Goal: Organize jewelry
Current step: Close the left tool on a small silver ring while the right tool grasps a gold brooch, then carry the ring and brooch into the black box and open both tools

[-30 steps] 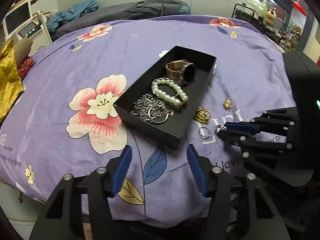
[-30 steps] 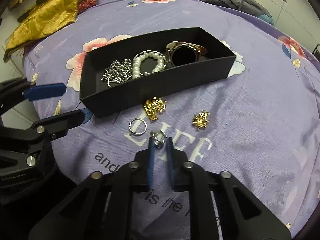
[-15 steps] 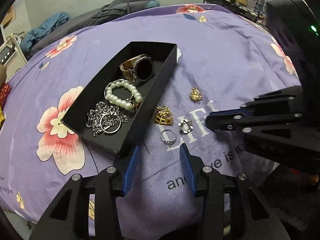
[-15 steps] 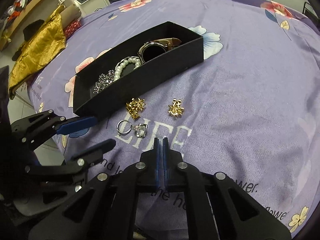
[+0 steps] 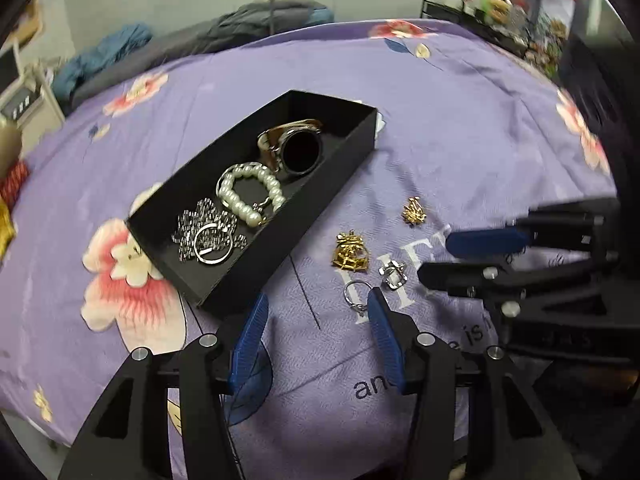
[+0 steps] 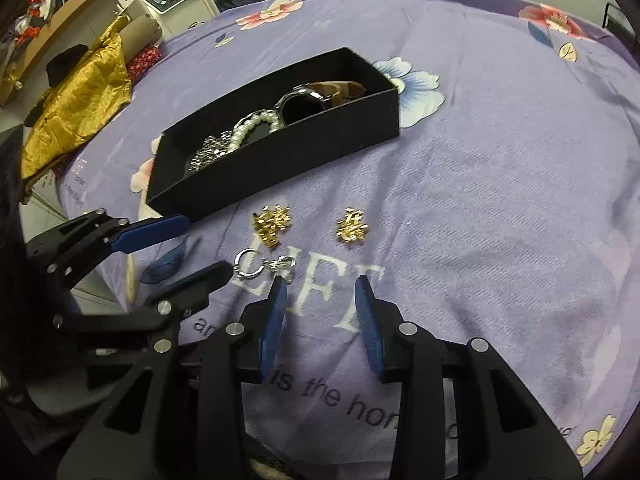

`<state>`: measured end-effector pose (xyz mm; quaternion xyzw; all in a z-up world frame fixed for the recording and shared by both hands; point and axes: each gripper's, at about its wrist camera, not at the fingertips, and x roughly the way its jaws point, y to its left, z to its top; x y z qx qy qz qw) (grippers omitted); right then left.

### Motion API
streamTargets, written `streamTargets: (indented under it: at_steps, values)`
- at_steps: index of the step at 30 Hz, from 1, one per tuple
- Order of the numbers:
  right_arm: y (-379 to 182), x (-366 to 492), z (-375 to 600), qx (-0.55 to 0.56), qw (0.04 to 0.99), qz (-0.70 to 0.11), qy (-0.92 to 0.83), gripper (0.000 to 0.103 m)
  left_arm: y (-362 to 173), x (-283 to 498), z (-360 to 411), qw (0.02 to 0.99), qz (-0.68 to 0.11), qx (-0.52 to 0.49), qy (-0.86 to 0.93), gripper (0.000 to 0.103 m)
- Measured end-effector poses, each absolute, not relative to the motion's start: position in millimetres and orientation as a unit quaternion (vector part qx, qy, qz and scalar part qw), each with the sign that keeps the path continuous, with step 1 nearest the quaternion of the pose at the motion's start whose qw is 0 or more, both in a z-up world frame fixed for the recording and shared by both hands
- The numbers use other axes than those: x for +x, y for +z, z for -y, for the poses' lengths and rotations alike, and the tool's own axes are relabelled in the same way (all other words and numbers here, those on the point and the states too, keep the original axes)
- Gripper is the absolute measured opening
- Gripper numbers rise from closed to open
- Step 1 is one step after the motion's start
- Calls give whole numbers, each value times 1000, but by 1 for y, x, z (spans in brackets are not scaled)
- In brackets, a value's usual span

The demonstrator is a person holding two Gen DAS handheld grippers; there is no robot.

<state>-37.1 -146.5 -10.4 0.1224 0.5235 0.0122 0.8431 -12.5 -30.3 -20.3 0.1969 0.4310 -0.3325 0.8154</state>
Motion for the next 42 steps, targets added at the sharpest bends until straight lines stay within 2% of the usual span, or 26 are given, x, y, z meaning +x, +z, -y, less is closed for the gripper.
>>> streamTargets:
  at_steps: [2, 4, 8, 10, 13, 21, 33, 42]
  values:
    - [-9, -38, 150, 125, 843, -523, 9, 37, -24, -15, 36, 809, -433, 206, -339, 48]
    - [-9, -38, 154, 121, 843, -523, -4, 43, -27, -15, 40, 803, -439, 203, -347, 46]
    - [-10, -42, 162, 128, 843, -522, -10, 43, -29, -18, 50, 799, -433, 217, -356, 45]
    - [-10, -41, 161, 120, 844, -523, -12, 43, -35, -16, 54, 796, -436, 223, -355, 29]
    - [-11, -39, 159, 107, 845, -523, -15, 43, -37, -10, 58, 798, -439, 210, -355, 18]
    - [-12, -22, 149, 53, 854, -517, -17, 43, -30, 3, 41, 809, -452, 175, -333, 18]
    - [-18, -6, 151, 58, 854, -516, -41, 18, -24, 16, 7, 818, -473, 136, -299, 18]
    - [-9, -14, 162, 98, 850, -516, -36, 18, -15, 13, 11, 823, -460, 137, -304, 18]
